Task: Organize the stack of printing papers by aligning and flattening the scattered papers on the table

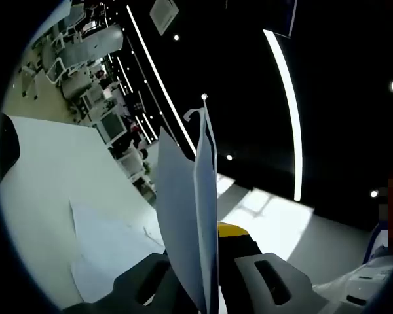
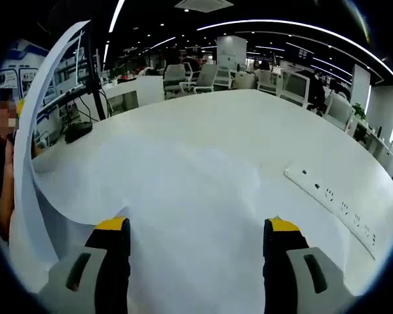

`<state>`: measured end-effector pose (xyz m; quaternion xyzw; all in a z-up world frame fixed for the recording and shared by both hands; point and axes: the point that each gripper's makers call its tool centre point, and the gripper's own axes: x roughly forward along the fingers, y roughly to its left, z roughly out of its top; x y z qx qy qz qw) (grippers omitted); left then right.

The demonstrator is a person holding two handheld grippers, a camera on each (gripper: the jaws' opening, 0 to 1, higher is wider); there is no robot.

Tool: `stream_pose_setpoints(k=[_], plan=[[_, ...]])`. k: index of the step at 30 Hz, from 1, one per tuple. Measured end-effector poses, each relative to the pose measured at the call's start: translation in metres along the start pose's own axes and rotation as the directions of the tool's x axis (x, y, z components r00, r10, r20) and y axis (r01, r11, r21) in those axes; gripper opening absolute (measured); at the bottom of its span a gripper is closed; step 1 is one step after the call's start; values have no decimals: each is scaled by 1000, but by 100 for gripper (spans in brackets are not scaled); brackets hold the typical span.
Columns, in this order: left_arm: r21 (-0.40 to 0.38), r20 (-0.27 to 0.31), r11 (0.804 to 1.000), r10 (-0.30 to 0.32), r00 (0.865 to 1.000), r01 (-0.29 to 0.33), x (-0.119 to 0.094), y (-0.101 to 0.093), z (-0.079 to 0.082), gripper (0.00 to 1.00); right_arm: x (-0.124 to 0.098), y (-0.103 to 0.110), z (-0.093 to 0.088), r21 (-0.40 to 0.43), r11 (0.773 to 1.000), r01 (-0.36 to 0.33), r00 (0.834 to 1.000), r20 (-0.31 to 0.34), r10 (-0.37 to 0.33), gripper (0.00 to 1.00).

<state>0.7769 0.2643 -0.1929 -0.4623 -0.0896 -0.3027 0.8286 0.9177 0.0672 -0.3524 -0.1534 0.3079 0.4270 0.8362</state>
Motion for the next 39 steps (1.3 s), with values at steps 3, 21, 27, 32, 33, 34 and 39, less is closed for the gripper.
stream_pose_setpoints(k=[3, 21, 27, 32, 33, 34, 39], plan=[[0, 1, 1000, -1, 1000, 1, 0, 0, 0, 6, 1, -2, -1, 1, 1000, 0, 1000, -6, 0, 78], [3, 3, 1000, 1, 1000, -1, -1, -1, 1, 6, 5, 3, -4, -5, 1000, -3, 1000, -14, 3, 72], [5, 9, 1000, 1, 1000, -1, -2, 0, 4, 6, 6, 5, -4, -3, 1000, -1, 1000, -13, 1, 68], [6, 13, 1000, 2, 1000, -2, -2, 1, 5, 6, 6, 4, -4, 3, 1000, 6, 1000, -8, -6, 66], [5, 13, 1000, 2, 1000, -2, -2, 1, 6, 6, 6, 4, -4, 4, 1000, 7, 1000, -7, -7, 66], [7, 14, 1000, 1, 1000, -1, -2, 1, 6, 6, 5, 3, -4, 5, 1000, 7, 1000, -5, -7, 66], [8, 14, 1000, 0, 1000, -1, -2, -1, 4, 6, 5, 1, -4, 6, 1000, 9, 1000, 4, -9, 65]])
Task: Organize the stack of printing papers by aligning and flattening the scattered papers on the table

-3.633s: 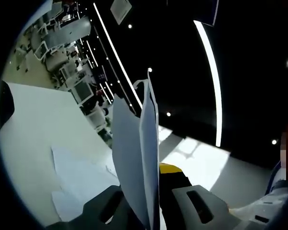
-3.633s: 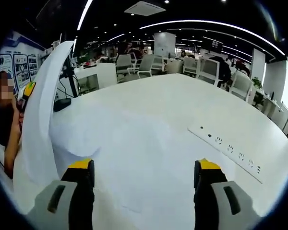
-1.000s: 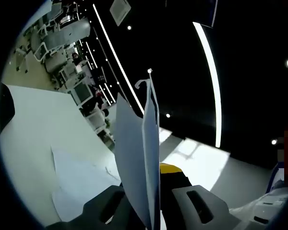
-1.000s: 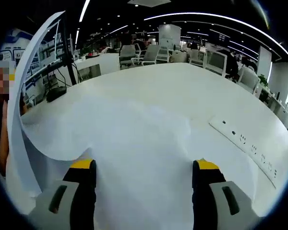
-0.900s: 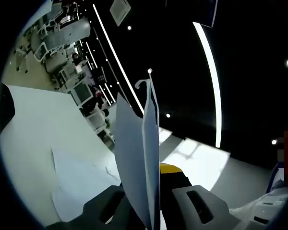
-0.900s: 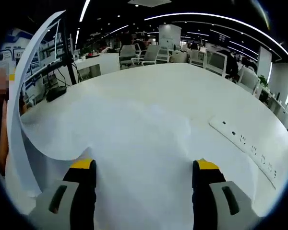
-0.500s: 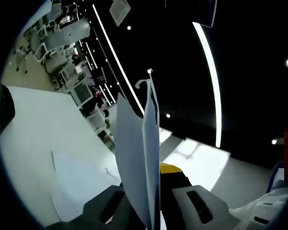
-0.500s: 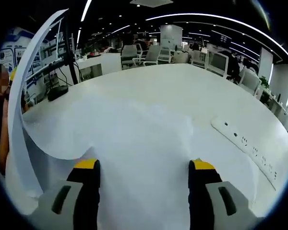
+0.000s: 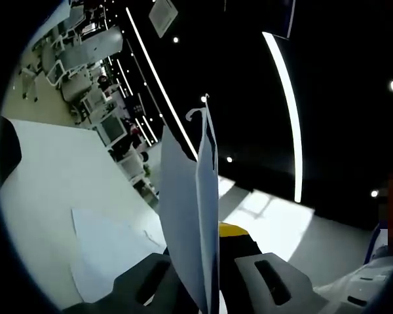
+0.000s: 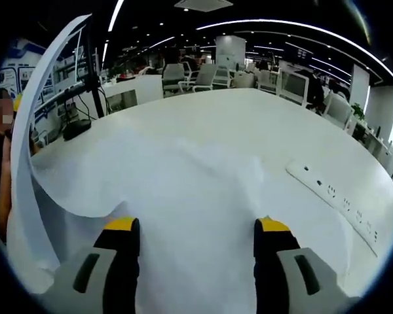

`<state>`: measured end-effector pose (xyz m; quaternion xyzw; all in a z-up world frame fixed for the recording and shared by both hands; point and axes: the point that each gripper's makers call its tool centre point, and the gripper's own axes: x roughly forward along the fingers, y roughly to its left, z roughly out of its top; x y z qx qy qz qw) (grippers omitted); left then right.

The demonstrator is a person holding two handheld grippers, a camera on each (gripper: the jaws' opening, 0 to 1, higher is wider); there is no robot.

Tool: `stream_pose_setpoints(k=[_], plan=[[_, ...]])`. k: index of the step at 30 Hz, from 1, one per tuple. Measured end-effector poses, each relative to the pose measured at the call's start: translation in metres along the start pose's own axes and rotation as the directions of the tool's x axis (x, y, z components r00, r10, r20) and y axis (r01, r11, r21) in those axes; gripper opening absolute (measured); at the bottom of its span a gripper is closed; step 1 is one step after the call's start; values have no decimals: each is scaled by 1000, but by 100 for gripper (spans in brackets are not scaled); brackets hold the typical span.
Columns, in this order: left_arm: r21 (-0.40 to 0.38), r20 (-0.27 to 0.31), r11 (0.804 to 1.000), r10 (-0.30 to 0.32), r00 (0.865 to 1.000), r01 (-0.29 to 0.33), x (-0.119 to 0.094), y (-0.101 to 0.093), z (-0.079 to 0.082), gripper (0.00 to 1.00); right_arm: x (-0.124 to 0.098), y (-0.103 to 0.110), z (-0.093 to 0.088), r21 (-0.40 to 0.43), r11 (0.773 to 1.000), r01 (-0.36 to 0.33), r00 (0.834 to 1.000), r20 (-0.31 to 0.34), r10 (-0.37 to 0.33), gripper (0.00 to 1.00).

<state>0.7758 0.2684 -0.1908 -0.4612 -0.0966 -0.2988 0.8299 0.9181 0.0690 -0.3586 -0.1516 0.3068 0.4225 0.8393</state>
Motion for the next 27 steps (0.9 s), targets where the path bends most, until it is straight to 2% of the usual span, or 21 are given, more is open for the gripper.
stream_pose_setpoints(k=[4, 7, 13, 15, 16, 18, 20, 23, 27], plan=[[0, 0, 1000, 0, 1000, 0, 0, 0, 0, 6, 1, -2, 1, 2, 1000, 3, 1000, 5, -3, 63], [1, 1, 1000, -2, 1000, 2, 0, 0, 0, 6, -2, -7, 2, 7, 1000, 19, 1000, 11, -19, 52], [0, 3, 1000, -3, 1000, 3, 0, 0, 1, 6, -4, -15, 2, 30, 999, 37, 999, 36, -38, 40], [0, 3, 1000, -2, 1000, 2, 0, 0, 1, 6, -6, -21, 2, 23, 998, 56, 998, 39, -57, 30], [0, 3, 1000, -3, 1000, 3, 0, 0, 1, 6, -8, -28, 3, -6, 997, 83, 995, 48, -82, 25], [1, 3, 1000, -3, 1000, 3, 0, 0, 1, 6, -9, -34, 1, -14, 996, 88, 995, 54, -88, 16], [2, 4, 1000, -3, 1000, 3, 0, 0, 1, 6, -8, -40, 2, 27, 997, 78, 994, 68, -79, 12], [3, 4, 1000, -1, 1000, 1, 0, 0, 1, 6, -7, -41, 0, 43, 996, 73, 994, 84, -76, 6], [5, 4, 1000, 0, 1000, 0, 1, 0, 0, 6, -7, -46, 1, 8, 996, 86, 992, 93, -87, 0]])
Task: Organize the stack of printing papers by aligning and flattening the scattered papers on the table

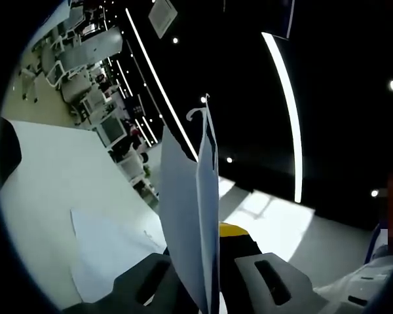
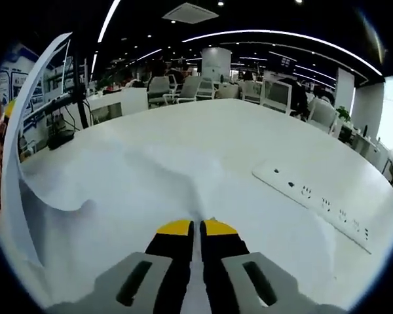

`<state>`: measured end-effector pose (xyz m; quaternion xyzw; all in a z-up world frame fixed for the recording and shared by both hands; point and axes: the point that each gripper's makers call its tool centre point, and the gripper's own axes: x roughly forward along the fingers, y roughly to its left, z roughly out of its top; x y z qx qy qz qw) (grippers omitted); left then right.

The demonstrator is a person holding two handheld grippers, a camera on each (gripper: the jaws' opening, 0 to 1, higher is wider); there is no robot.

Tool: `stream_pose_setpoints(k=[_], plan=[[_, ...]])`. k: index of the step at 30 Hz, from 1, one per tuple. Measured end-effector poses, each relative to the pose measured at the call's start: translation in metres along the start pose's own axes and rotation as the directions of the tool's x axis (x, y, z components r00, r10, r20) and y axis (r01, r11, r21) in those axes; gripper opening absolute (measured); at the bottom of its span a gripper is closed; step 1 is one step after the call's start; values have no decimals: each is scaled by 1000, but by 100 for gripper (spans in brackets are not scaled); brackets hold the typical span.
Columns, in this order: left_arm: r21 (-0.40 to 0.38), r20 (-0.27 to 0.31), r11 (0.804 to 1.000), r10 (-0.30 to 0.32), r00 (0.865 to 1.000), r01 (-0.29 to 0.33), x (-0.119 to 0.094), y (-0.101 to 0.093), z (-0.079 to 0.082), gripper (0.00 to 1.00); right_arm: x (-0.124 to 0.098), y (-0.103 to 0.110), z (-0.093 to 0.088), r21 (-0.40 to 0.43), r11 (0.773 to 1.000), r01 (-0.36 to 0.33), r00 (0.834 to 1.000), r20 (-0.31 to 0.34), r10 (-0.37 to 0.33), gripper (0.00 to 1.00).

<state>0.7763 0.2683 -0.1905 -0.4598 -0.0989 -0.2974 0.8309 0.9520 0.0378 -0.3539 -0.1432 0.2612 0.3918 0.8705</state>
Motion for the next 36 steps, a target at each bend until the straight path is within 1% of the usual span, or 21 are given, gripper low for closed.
stream_pose_setpoints(k=[6, 8, 9, 10, 11, 13, 14, 15, 16, 17, 18, 21, 23, 25, 27, 30, 31, 33, 34, 35, 36], plan=[[2, -1, 1000, 1, 1000, -1, 0, 0, 0, 6, 2, -3, 1, -47, 999, -4, 1000, -3, 4, 0], [1, -2, 1000, 2, 1000, -2, 0, 0, -1, 6, 2, -5, 1, -34, 999, -17, 1000, -3, 16, 0], [3, -2, 1000, 4, 1000, -4, 0, 0, -1, 6, 0, -4, 1, 6, 1000, -29, 1000, -6, 29, 0], [2, -2, 1000, 4, 1000, -4, 0, 0, -1, 6, -1, -5, 3, 37, 999, -33, 999, 5, 33, 0], [3, -3, 1000, 5, 1000, -5, 0, 1, -1, 6, -3, -5, 4, 87, 996, -34, 999, 9, 33, 0], [3, -5, 1000, 5, 1000, -5, 0, 1, -1, 6, -8, -6, 5, 186, 982, -36, 999, 17, 33, 0], [5, -5, 1000, 5, 1000, -5, 0, 1, -1, 6, -9, -6, 5, 211, 977, -39, 999, 18, 36, 0], [4, -6, 1000, 4, 1000, -4, 0, 1, -1, 6, -12, -7, 6, 271, 962, -38, 999, 25, 33, 0], [4, -7, 1000, 5, 1000, -5, 0, 1, -1, 6, -15, -7, 6, 294, 955, -47, 999, 29, 41, 0], [5, -7, 1000, 6, 1000, -6, 0, 2, -1, 6, -17, -8, 9, 320, 946, -57, 998, 50, 43, 0], [5, -7, 1000, 7, 1000, -7, 0, 2, -1, 6, -21, -3, 11, 338, 939, -64, 997, 68, 43, 0], [7, -7, 1000, 7, 1000, -7, 0, 2, -2, 6, -32, -2, 9, 370, 926, -78, 995, 81, 52, 0], [7, -8, 1000, 9, 1000, -8, 0, 2, -3, 6, -40, -1, 13, 405, 908, -106, 991, 119, 63, 0], [10, -8, 1000, 9, 1000, -9, 1, 1, -3, 6, -45, 6, 14, 397, 912, -106, 990, 125, 61, 0], [14, -11, 1000, 11, 1000, -11, 1, 2, -3, 6, -51, 8, 15, 383, 918, -103, 989, 139, 53, 0], [22, -13, 1000, 16, 1000, -15, 1, 3, -3, 6, -61, 13, 19, 379, 919, -106, 988, 142, 55, 0], [24, -13, 1000, 17, 1000, -17, 1, 3, -3, 6, -65, 15, 23, 354, 928, -112, 987, 150, 62, 0], [31, -14, 999, 17, 1000, -17, 1, 3, -3, 6, -72, 17, 29, 338, 935, -107, 987, 153, 58, 0], [34, -15, 999, 20, 1000, -19, 1, 4, -4, 6, -72, 9, 33, 296, 947, -124, 986, 142, 85, 0], [35, -15, 999, 21, 1000, -20, 1, 4, -4, 6, -75, 6, 37, 313, 943, -116, 987, 143, 74, 0], [38, -19, 999, 26, 999, -25, 1, 5, -5, 6, -78, 4, 38, 296, 949, -108, 988, 134, 70, 0]])
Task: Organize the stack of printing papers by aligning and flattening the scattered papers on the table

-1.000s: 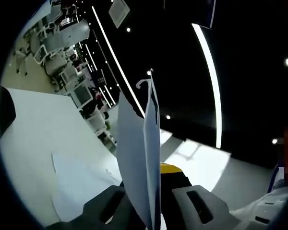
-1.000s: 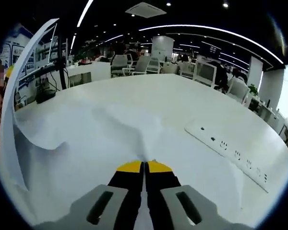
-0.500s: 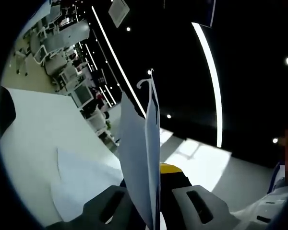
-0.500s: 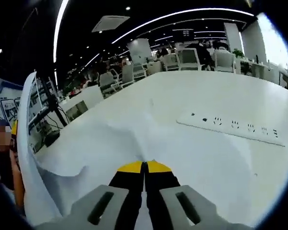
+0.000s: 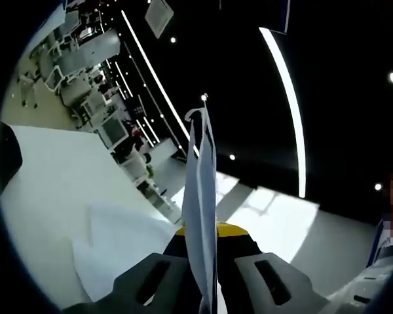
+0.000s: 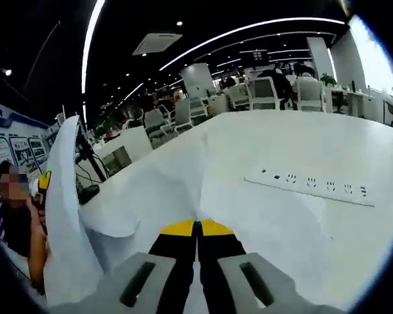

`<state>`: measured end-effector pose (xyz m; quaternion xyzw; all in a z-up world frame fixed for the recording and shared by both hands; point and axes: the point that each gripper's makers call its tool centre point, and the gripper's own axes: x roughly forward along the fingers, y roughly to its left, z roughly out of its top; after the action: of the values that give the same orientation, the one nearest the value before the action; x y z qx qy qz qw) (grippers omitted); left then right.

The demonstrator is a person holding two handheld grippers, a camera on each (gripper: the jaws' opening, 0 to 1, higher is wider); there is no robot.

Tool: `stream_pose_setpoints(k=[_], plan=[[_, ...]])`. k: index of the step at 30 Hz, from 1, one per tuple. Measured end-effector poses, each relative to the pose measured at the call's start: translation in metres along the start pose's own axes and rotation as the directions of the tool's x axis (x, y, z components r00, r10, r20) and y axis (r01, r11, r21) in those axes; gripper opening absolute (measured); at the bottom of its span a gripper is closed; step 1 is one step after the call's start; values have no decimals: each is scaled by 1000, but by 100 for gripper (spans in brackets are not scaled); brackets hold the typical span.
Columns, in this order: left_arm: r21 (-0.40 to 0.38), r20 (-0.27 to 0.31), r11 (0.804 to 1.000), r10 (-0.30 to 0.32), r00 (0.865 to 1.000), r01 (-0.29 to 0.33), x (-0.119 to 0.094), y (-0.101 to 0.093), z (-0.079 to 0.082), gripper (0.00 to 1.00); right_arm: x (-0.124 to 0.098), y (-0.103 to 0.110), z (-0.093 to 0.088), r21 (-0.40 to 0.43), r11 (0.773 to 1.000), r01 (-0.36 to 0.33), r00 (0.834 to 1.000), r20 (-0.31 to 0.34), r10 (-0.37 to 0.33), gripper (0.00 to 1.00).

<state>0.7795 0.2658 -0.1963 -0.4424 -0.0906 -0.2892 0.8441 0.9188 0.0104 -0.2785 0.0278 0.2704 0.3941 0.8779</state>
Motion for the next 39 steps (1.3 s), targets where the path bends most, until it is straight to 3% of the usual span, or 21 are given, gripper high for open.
stream_pose_setpoints(k=[1, 5, 8, 13, 14, 16, 18, 25, 39], plan=[[3, -3, 1000, 4, 1000, -4, 0, 1, -1, 6, -3, 0, 1, -42, 999, -3, 1000, -18, 3, 0], [19, -21, 1000, 7, 1000, -6, 3, 0, -6, 6, -14, 4, 12, -42, 999, -24, 1000, -15, 24, 0], [45, -43, 999, 4, 999, -3, 5, -2, -11, 6, -23, 8, 18, -40, 998, -55, 998, 27, 56, 0], [70, -31, 998, 5, 1000, -3, 5, -5, -11, 6, -30, 6, 31, -20, 995, -98, 986, 134, 100, 0], [70, -29, 998, 8, 1000, -6, 4, -4, -11, 6, -33, 0, 30, 25, 996, -80, 991, 110, 77, 0], [85, -24, 996, 16, 1000, -14, 4, -4, -11, 6, -38, 0, 42, -12, 998, -63, 986, 157, 64, 0], [95, -27, 995, 25, 999, -22, 4, -1, -10, 6, -42, 8, 41, -29, 996, -89, 984, 149, 93, 0], [120, -19, 992, 49, 999, -47, 4, 5, -10, 6, -54, -4, 43, 5, 996, -89, 979, 184, 87, 0], [142, -27, 989, 54, 998, -49, 7, 9, -12, 6, -93, -15, 59, 43, 996, -75, 952, 300, 59, 0]])
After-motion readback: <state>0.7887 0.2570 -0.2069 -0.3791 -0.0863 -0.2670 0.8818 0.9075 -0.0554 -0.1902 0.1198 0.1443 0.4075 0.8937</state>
